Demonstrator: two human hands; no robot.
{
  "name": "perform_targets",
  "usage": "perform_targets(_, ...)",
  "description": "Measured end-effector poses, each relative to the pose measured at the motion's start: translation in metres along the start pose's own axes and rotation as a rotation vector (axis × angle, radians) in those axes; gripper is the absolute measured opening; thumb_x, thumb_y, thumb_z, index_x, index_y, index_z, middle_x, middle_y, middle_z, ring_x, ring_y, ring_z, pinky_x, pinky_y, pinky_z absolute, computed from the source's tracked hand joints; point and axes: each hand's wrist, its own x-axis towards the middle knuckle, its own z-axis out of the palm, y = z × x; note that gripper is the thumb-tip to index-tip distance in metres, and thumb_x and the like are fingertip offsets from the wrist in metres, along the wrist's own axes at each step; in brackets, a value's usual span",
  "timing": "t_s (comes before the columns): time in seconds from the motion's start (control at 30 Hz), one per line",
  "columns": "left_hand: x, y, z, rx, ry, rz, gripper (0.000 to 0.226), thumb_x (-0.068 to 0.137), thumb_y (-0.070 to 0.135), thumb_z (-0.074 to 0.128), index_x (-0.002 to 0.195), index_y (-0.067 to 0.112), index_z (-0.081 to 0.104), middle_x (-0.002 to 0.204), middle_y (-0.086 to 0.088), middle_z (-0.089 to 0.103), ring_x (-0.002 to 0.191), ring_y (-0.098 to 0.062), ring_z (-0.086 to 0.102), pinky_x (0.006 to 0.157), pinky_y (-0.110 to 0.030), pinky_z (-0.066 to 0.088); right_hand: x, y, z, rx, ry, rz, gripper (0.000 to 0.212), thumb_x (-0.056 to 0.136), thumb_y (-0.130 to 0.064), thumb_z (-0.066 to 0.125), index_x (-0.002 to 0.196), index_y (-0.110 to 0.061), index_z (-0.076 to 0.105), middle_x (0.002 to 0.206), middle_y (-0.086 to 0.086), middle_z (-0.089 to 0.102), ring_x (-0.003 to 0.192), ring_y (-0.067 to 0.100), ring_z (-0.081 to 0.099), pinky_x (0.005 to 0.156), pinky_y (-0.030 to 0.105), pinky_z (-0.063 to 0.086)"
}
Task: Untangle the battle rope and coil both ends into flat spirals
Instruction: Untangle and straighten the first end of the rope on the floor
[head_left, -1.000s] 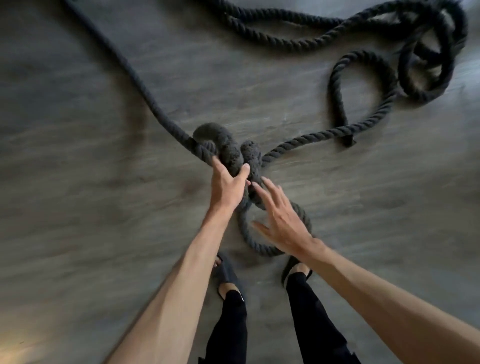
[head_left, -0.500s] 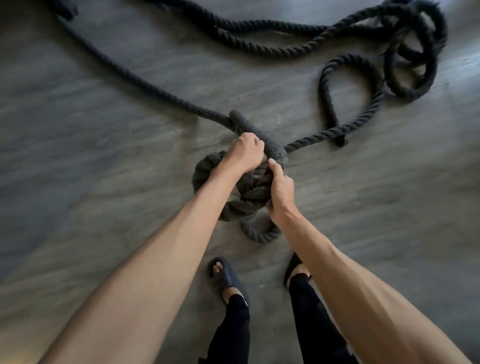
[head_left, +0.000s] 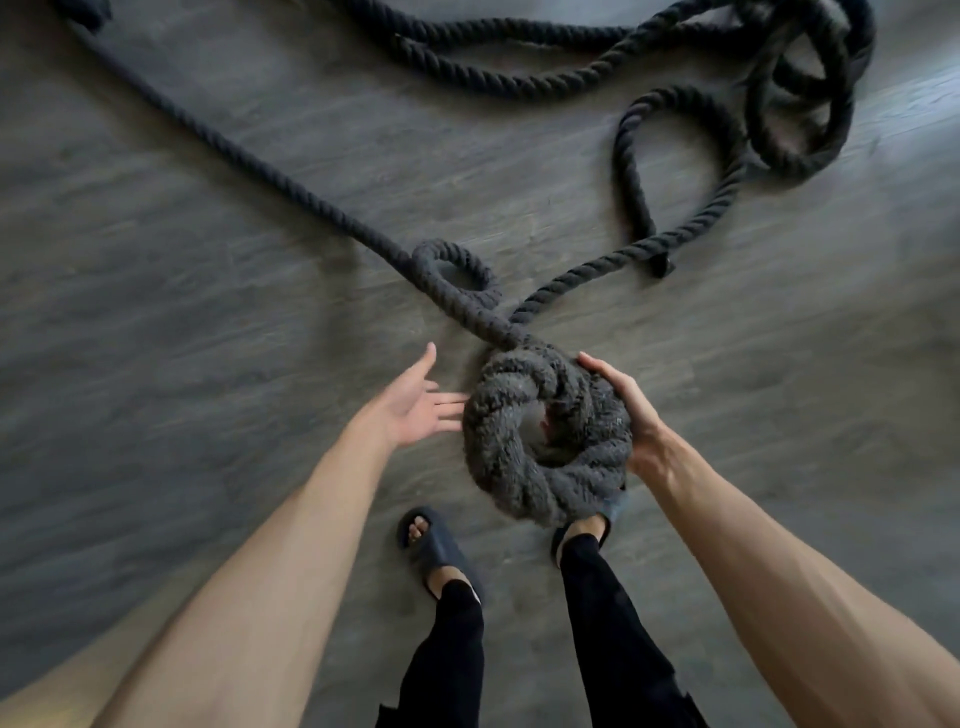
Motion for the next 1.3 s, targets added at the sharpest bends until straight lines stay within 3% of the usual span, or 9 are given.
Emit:
perform_targets(0.17,0.049,-0.004,0.051,-0.431,-0.069,0.052,0.088,0.095,0.063,0.041,0.138,-0.013,0.03,0.136,-0.03,0.047,0.128,-0.042,0.048,0.099,-0.054,0.044,-0.013,0.015,-0.02,-0.103,0.038,0.09,0.051,0.094,-0.048,0.057,0.116,-0.005,0.074,0.108,0.017,0.073,0.092,0.031,0.072,0.085,0.041,0.059)
perform_targets(0.33,0.07,-0.006,0.067,-0.169,0.068,0.074,0.059,0.095,0.065,0.036,0.099,0.01,0.058,0.083,-0.008,0.057,0.066,-0.019,0.047,0.06,-0.03,0.036,-0.022,0.011,-0.052,-0.261,0.069,0.141,0.062,0.082,-0.055,0.072,0.116,-0.004,0.069,0.099,0.016,0.066,0.084,0.027,0.064,0.082,0.038,0.053)
perform_targets(0.53,0.049,0.013,0.079,-0.294,-0.148,0.344,0.06,0.099,0.047,0.046,0.083,-0.002,0.076,0.097,-0.024,0.072,0.101,-0.03,0.061,0.107,-0.041,0.04,-0.009,0.01,-0.069,-0.497,0.097,0.117,0.061,0.091,-0.059,0.06,0.125,-0.01,0.069,0.126,0.009,0.071,0.118,0.024,0.066,0.102,0.039,0.051)
perform_targets(0.63,0.034,0.023,0.092,-0.222,-0.134,0.437,0.032,0.099,0.029,0.053,0.089,0.0,0.063,0.083,-0.022,0.07,0.083,-0.035,0.07,0.089,-0.051,0.054,0.001,0.013,-0.054,-0.945,0.192,0.016,0.045,0.089,-0.051,0.07,0.126,-0.027,0.063,0.129,0.004,0.068,0.118,0.017,0.065,0.109,0.043,0.048)
perform_targets(0.73,0.024,0.008,0.113,0.162,0.036,0.52,0.023,0.098,0.023,0.058,0.09,0.001,0.058,0.072,-0.016,0.068,0.066,-0.03,0.07,0.072,-0.042,0.059,0.02,0.014,-0.023,-1.089,0.237,-0.247,0.073,0.084,-0.021,0.082,0.146,-0.019,0.043,0.127,0.007,0.063,0.119,0.015,0.06,0.101,0.032,0.052)
perform_targets(0.87,0.013,-0.005,0.129,0.799,0.388,0.697,0.031,0.089,0.044,0.066,0.088,0.014,0.056,0.083,-0.002,0.066,0.077,-0.009,0.065,0.071,-0.023,0.049,0.043,0.022,0.017,-1.058,0.09,-0.439,0.07,0.067,-0.002,0.057,0.135,-0.012,0.045,0.128,-0.003,0.054,0.114,-0.008,0.053,0.093,0.009,0.044)
perform_targets(1.07,0.003,0.009,0.145,1.347,0.339,0.677,0.044,0.095,0.048,0.055,0.101,0.004,0.054,0.112,-0.017,0.059,0.107,-0.028,0.053,0.082,-0.035,0.039,0.046,0.028,0.038,-0.289,0.191,-0.439,0.041,0.07,-0.003,0.061,0.109,-0.016,0.065,0.099,0.005,0.075,0.094,0.017,0.072,0.077,0.031,0.058)
perform_targets(1.17,0.002,0.015,0.151,1.478,0.229,0.54,0.048,0.088,0.058,0.058,0.085,0.01,0.061,0.094,-0.013,0.065,0.1,-0.03,0.061,0.086,-0.039,0.043,0.048,0.028,0.047,-0.179,0.488,-0.537,0.03,0.081,-0.016,0.057,0.107,-0.014,0.07,0.108,0.013,0.075,0.105,0.029,0.07,0.095,0.052,0.056)
perform_targets(1.3,0.007,0.028,0.162,1.32,0.285,0.471,0.058,0.089,0.066,0.048,0.056,0.018,0.055,0.066,-0.006,0.066,0.069,-0.022,0.063,0.071,-0.031,0.049,0.04,0.015,0.038,-0.119,0.543,-0.409,0.048,0.07,-0.047,0.076,0.095,-0.005,0.078,0.088,0.022,0.074,0.082,0.039,0.072,0.083,0.053,0.06)
